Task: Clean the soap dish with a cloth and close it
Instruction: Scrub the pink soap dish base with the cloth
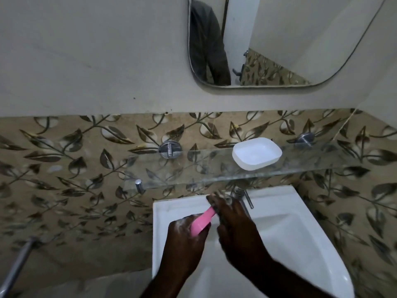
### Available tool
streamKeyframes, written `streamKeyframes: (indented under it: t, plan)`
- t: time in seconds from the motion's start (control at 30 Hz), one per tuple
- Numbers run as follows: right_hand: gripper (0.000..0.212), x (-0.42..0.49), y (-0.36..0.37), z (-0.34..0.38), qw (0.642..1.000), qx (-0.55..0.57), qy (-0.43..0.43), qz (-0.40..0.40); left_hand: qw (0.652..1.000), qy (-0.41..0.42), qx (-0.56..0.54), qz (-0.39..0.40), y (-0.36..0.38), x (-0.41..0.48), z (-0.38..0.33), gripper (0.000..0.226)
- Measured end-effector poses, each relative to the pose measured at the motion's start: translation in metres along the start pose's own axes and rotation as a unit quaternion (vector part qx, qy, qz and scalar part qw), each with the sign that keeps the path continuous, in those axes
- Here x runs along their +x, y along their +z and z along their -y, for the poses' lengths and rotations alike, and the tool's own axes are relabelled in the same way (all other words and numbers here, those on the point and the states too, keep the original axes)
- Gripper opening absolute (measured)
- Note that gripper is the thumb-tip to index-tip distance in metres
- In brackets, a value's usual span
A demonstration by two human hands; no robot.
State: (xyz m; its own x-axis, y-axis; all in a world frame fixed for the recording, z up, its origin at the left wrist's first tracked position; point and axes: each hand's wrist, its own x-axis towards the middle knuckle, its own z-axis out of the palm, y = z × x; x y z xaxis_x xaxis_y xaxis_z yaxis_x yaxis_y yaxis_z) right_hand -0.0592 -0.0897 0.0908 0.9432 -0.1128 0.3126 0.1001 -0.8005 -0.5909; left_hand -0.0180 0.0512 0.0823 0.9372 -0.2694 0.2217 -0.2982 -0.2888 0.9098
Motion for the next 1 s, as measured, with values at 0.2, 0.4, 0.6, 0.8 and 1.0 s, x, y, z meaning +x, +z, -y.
streamKeyframes:
  t: [0.2,0.4,0.6,0.8,1.0]
  plan:
    - [0.081,-0.011,0.011,0.014,0.996,-0.042,-0.07,0.039,0.999,0.011,-0.031,-0.025,-0.001,0.0,-0.002,0.014]
    - [0.06,0.007,-0.005,-0.002,0.99,0.126,0.058,0.034,0.999,-0.039,-0.007,-0.028,0.001,-0.006,-0.004,0.009]
    - [0.039,0.023,-0.021,0.003,0.879,0.402,0.253,0.044,0.997,-0.051,-0.053,-0.018,-0.006,-0.006,-0.012,0.01]
    - [0.039,0.025,-0.034,-0.008,0.779,0.563,0.25,0.113,0.987,-0.061,-0.152,-0.005,-0.017,-0.001,-0.018,0.021]
    - [0.021,0.034,-0.047,-0.001,0.905,0.36,0.224,0.042,0.992,-0.02,-0.072,0.102,-0.022,0.003,-0.01,0.015]
